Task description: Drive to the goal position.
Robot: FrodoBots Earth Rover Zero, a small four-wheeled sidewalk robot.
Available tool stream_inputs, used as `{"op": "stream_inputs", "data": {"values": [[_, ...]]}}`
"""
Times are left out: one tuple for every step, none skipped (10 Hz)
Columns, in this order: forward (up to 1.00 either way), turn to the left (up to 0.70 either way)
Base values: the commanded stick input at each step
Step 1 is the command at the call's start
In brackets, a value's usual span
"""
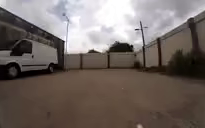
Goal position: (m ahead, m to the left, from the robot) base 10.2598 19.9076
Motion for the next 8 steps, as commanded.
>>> {"op": "stream_inputs", "data": {"values": [[0.30,0.00],[0.30,0.00],[0.30,0.00],[0.30,0.00],[0.30,0.00],[0.30,0.00],[0.30,0.00],[0.30,0.00]]}}
